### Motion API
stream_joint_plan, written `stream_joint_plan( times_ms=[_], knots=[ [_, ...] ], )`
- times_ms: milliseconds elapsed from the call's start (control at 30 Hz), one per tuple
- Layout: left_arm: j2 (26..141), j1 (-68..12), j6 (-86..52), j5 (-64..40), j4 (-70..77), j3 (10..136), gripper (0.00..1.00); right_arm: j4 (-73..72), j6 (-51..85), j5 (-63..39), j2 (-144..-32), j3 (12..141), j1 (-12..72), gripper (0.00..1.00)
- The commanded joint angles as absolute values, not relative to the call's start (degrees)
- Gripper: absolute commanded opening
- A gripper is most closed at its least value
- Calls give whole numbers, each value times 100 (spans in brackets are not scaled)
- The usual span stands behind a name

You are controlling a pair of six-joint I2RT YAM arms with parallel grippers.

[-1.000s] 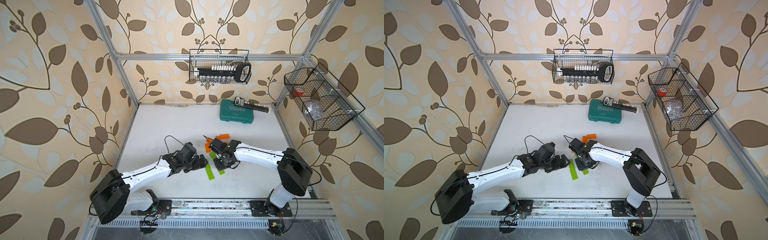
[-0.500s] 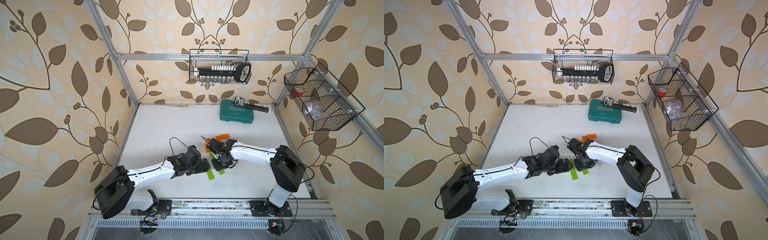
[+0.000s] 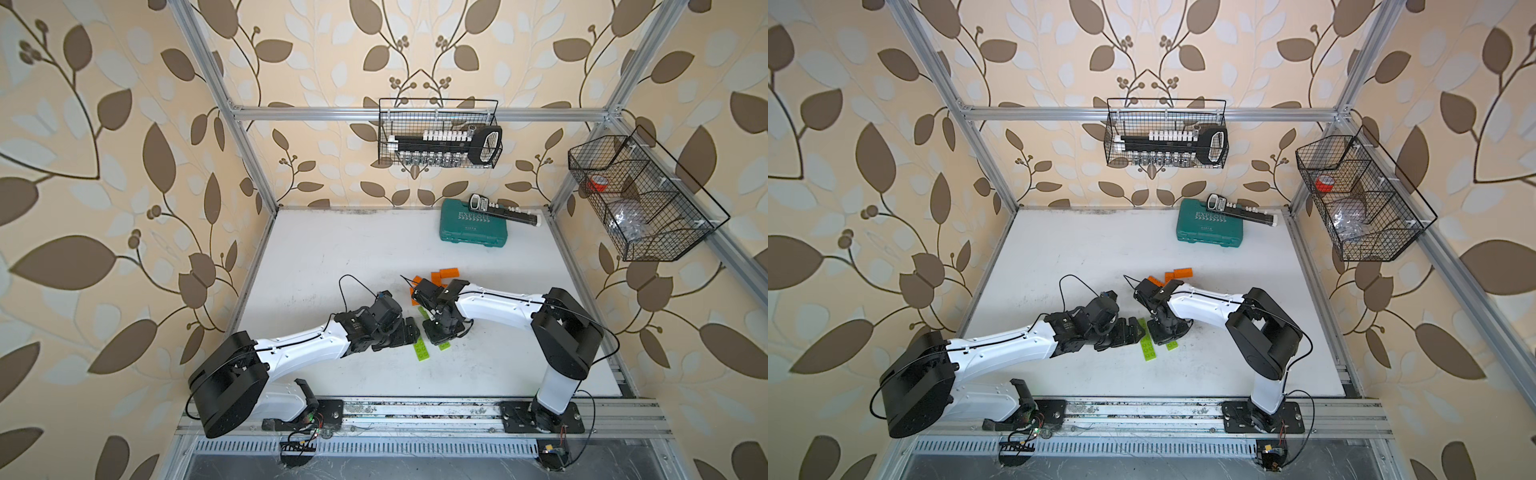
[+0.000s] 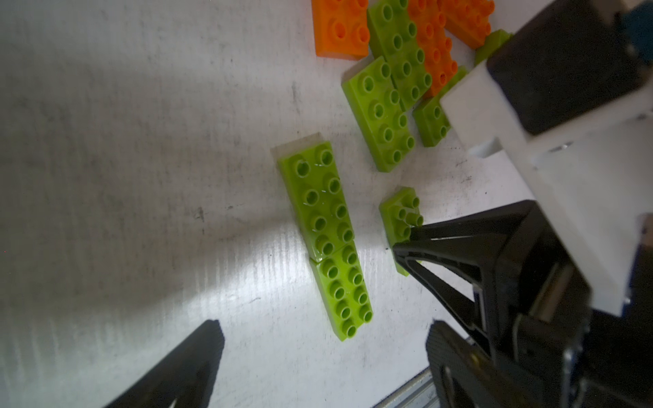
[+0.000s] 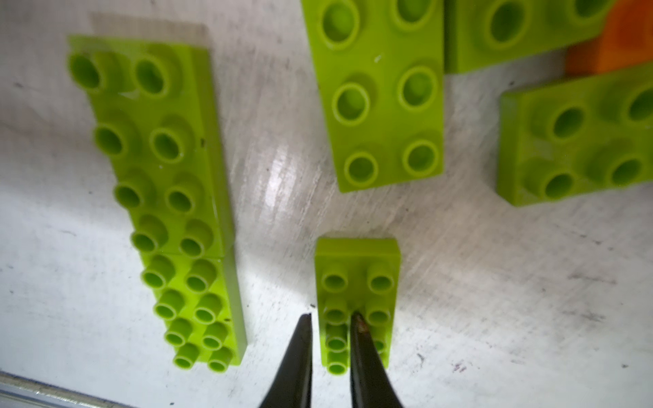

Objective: Assemble a small pinwheel with lego
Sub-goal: Pick up the lego brick from the center of the board.

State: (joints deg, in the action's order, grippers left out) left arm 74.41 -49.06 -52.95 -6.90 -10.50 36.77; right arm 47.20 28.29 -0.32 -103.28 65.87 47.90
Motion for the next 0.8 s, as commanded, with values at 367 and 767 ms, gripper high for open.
stream_joint_plan(
  times_ms=[367, 767],
  knots=[
    [7201, -4878, -5204, -458, -1204, 3709, 93, 5013, 2942, 113, -10546, 6570, 4886, 12],
    [7189, -4505, -4937, -770, -1380, 3814, 93, 5177, 3121, 488, -10588, 6620, 5080, 9]
  ],
)
